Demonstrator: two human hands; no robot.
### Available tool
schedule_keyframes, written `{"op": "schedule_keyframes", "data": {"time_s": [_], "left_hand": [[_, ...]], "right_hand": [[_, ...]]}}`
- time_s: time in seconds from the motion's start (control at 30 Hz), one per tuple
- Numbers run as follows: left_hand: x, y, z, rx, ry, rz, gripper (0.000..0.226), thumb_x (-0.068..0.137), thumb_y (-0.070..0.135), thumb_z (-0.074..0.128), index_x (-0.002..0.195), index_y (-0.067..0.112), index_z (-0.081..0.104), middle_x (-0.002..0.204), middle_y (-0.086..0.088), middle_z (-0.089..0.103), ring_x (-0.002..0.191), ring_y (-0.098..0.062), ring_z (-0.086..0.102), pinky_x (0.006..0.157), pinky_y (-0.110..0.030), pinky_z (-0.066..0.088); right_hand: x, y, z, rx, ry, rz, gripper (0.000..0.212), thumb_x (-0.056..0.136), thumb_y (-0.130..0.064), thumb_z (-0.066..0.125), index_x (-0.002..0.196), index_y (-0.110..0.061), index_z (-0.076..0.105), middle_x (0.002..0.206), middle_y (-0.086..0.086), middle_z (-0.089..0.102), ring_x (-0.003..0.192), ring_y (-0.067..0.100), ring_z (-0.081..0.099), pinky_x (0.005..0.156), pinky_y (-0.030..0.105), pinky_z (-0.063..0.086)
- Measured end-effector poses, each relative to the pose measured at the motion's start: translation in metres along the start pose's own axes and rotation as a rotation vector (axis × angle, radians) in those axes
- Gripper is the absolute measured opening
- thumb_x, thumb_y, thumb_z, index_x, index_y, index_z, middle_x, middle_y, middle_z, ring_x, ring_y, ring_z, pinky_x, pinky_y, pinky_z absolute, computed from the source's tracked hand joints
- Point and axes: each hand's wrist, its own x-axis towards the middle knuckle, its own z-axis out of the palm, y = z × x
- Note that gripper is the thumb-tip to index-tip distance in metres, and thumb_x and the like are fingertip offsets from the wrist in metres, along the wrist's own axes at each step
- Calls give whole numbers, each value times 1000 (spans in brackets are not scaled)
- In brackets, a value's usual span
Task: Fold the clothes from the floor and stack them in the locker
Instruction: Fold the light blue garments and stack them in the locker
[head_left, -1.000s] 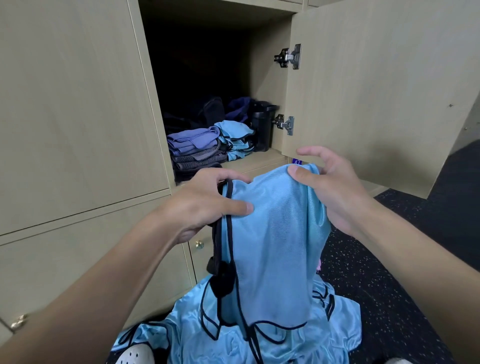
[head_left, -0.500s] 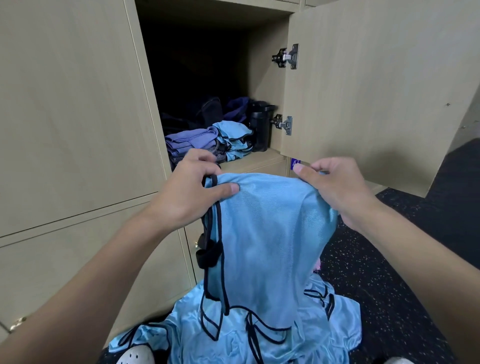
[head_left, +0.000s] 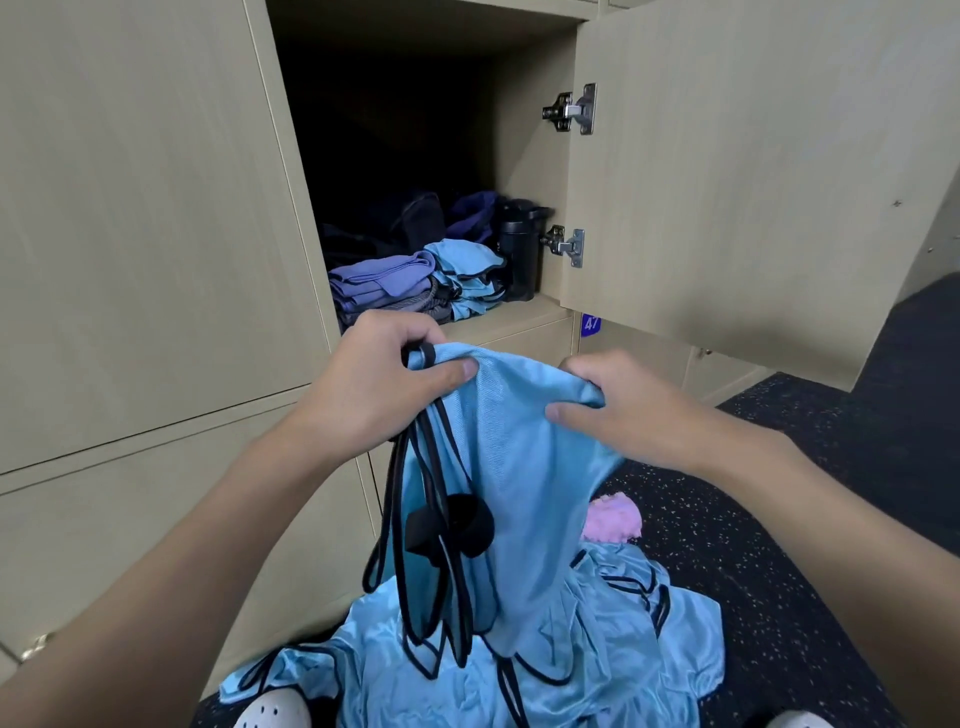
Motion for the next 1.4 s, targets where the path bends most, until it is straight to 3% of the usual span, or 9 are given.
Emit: {"op": "schedule_keyframes", "data": {"time_s": [0.17, 0.37, 0.6, 0.83, 0.97, 1.1, 1.23, 1.3, 1.4], "left_hand": [[1, -3, 4, 85, 67, -56, 35, 86, 28, 75, 66, 6, 56, 59, -1, 50, 44, -11, 44, 45, -27, 39], [-5, 3, 29, 145, 90, -124, 32, 87, 28, 64, 63, 9, 54, 58, -2, 50, 51, -17, 43, 53, -31, 37], [-8, 14, 34, -297, -50, -276, 31, 86, 42, 72, 88, 11, 74, 70, 5, 65, 58, -8, 57, 56, -18, 43], [-6, 10, 32, -484, -44, -358, 70, 57, 57, 89, 116, 26, 67, 105, -3, 76, 91, -16, 75, 91, -36, 56], [-8, 18, 31, -577, 64, -388, 45, 76, 38, 83, 114, 20, 67, 83, 3, 77, 71, -9, 73, 71, -26, 56], [-7, 15, 27, -670, 101, -411, 27, 84, 8, 77, 109, 10, 67, 75, -5, 76, 63, -18, 70, 59, -27, 58], [-2, 12, 16, -744, 105, -460, 22, 86, -1, 72, 107, 8, 70, 91, -14, 77, 73, -24, 72, 72, -35, 62], [0, 12, 9, -816, 61, -451, 20, 88, 1, 69, 108, 7, 70, 96, -16, 76, 77, -25, 73, 74, -37, 62], [4, 11, -1, -957, -24, -450, 24, 93, 5, 62, 115, 6, 68, 95, -13, 74, 72, -21, 72, 60, -29, 60]], "right_hand": [[0, -11, -6, 16, 81, 77, 28, 89, -16, 64, 72, 0, 49, 67, 13, 46, 58, 15, 39, 54, 30, 27], [0, -26, -1, 708, 27, 435, 17, 85, 0, 55, 74, -10, 47, 65, 9, 45, 46, 18, 48, 47, 22, 41], [0, -31, -1, 1012, -226, 361, 15, 92, 4, 57, 107, 2, 58, 94, 15, 74, 88, 23, 74, 83, 38, 60], [-12, -32, -2, 825, -453, 91, 54, 96, 13, 37, 110, -27, 71, 123, -4, 70, 111, 8, 66, 104, 36, 49], [-9, -31, 3, 627, -477, 15, 61, 98, 9, 37, 143, -32, 49, 123, -3, 69, 111, 7, 62, 110, 38, 43], [-10, -32, 1, 596, -505, -32, 65, 97, 9, 39, 143, -35, 49, 114, -8, 69, 99, 5, 58, 96, 31, 45], [-5, -30, -1, 650, -118, 7, 43, 92, 6, 53, 109, -30, 68, 99, 1, 60, 83, 6, 53, 75, 18, 41], [-3, -22, -1, 686, 33, 44, 38, 88, -6, 67, 117, -29, 58, 110, 0, 61, 94, 9, 58, 82, 22, 41], [-8, -17, 4, 757, -240, 105, 76, 84, -14, 74, 140, -41, 31, 118, -2, 69, 107, 9, 66, 90, 24, 46]]}}
